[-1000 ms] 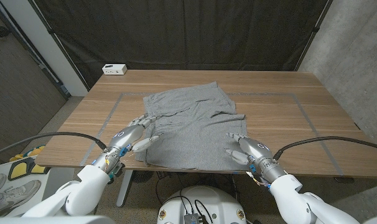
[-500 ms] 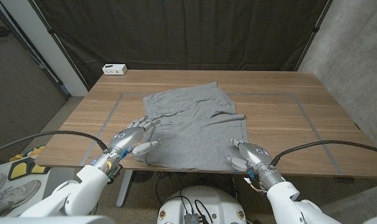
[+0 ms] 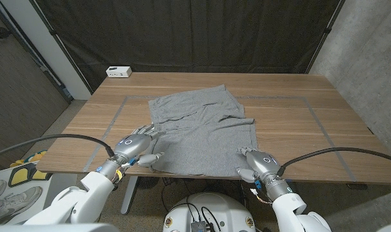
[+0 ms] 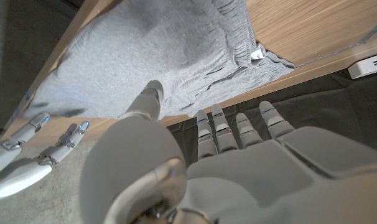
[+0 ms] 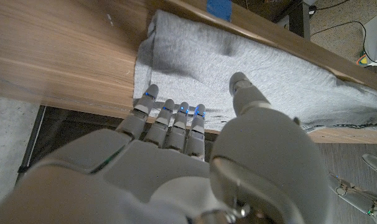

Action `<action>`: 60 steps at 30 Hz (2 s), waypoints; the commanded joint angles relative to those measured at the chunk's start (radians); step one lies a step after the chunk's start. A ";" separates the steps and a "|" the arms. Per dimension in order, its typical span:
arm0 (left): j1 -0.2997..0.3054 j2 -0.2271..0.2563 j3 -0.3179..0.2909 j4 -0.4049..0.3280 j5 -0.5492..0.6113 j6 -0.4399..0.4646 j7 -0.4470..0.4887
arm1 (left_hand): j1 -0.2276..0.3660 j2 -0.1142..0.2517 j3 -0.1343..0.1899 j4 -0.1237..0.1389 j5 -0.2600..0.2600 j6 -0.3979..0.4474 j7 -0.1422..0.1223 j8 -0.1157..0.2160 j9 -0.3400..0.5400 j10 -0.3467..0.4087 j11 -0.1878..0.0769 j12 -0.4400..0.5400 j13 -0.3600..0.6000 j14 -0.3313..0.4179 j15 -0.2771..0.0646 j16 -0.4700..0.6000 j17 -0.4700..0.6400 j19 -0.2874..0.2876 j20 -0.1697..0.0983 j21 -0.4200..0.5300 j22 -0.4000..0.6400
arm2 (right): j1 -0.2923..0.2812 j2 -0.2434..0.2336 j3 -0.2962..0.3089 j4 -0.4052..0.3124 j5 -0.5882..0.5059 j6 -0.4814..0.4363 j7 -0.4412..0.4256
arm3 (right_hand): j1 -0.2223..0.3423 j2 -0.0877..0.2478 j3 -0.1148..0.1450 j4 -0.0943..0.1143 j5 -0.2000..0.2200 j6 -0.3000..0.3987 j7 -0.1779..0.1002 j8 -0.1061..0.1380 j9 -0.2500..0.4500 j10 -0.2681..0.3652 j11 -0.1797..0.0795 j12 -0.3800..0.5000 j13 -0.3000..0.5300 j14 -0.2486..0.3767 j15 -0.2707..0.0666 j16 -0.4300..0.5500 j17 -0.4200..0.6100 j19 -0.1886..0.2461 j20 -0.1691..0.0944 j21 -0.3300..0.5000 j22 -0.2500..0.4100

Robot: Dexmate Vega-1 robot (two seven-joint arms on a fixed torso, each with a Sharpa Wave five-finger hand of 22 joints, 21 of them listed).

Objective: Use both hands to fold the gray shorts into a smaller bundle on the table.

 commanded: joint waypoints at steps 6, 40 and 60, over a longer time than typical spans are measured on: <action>-0.032 0.062 0.081 -0.022 0.208 0.145 -0.142 | 0.083 -0.022 -0.009 0.003 0.012 0.018 -0.015 0.003 0.004 0.034 -0.032 0.013 0.013 0.030 -0.025 0.005 0.005 0.026 -0.002 -0.002 0.005 | 0.016 0.053 -0.046 0.055 -0.181 -0.045 0.107 | 0.072 -0.009 -0.010 0.005 0.026 0.040 -0.025 0.007 0.004 0.032 -0.021 0.009 0.005 0.030 -0.108 0.012 0.012 0.013 -0.022 0.003 0.006; -0.153 0.161 0.247 0.043 0.239 0.267 -0.210 | 0.190 -0.028 -0.130 0.051 0.014 0.235 -0.054 0.030 0.006 0.327 -0.090 0.067 0.011 0.221 -0.129 0.048 0.008 0.086 -0.037 0.007 0.018 | -0.013 0.115 0.016 0.100 -0.294 0.001 0.235 | 0.166 0.001 -0.058 0.030 0.053 0.170 -0.060 0.028 0.004 0.144 -0.042 0.029 0.013 0.109 -0.153 0.072 0.054 0.045 -0.041 0.007 0.010; -0.193 0.180 0.363 0.115 0.350 0.392 -0.038 | 0.442 0.138 -0.144 0.011 -0.024 0.673 -0.056 0.122 0.019 0.701 -0.143 0.159 0.080 0.406 -0.213 0.067 0.013 0.175 -0.086 0.045 0.019 | -0.054 0.122 0.097 0.140 -0.157 0.084 0.099 | 0.542 0.069 -0.149 0.011 0.030 0.449 -0.050 0.021 0.018 0.479 -0.042 0.165 0.100 0.548 -0.199 0.473 0.433 0.303 -0.134 0.166 0.048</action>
